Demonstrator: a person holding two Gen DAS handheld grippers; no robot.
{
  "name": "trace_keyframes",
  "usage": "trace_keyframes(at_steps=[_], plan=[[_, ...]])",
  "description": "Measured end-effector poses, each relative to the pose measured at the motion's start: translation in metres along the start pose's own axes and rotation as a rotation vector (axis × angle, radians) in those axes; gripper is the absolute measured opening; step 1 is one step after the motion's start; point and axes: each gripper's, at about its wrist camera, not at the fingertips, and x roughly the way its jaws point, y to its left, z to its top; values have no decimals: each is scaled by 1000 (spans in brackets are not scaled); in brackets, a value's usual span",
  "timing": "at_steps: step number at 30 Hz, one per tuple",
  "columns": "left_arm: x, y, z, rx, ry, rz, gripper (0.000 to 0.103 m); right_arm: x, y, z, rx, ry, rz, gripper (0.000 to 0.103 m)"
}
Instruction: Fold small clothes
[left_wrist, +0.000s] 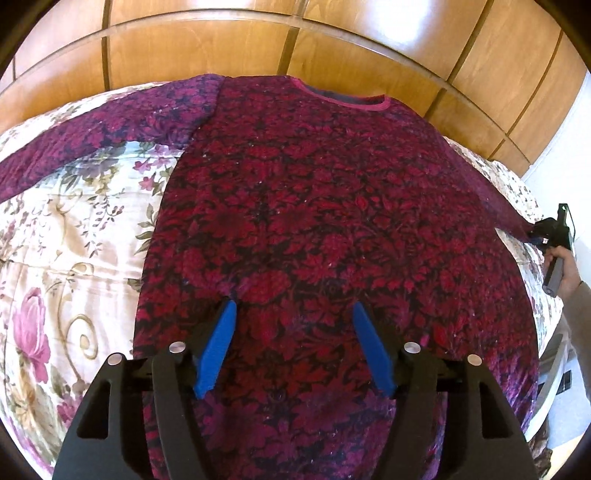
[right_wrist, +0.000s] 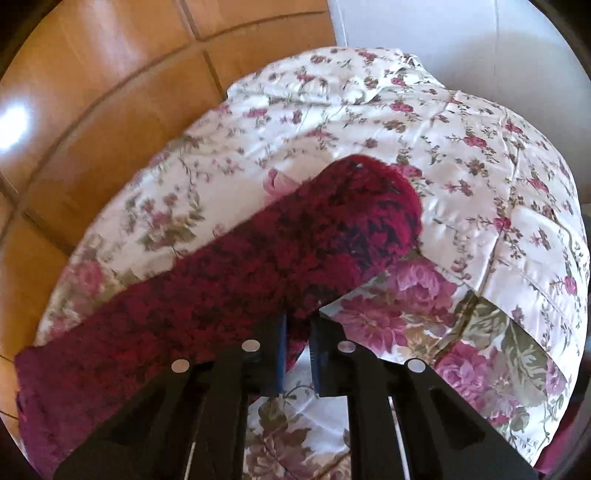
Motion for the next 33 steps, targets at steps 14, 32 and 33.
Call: trace_keyframes(at_steps=[14, 32, 33], plan=[[-9, 9, 1, -56, -29, -90, 74, -105, 212, -62, -469, -88, 419, 9], [-25, 44, 65, -213, -94, -293, 58, -152, 335, -213, -735, 76, 730, 70], [-21, 43, 71, -214, -94, -302, 58, -156, 326, -208, -717, 69, 736, 70]])
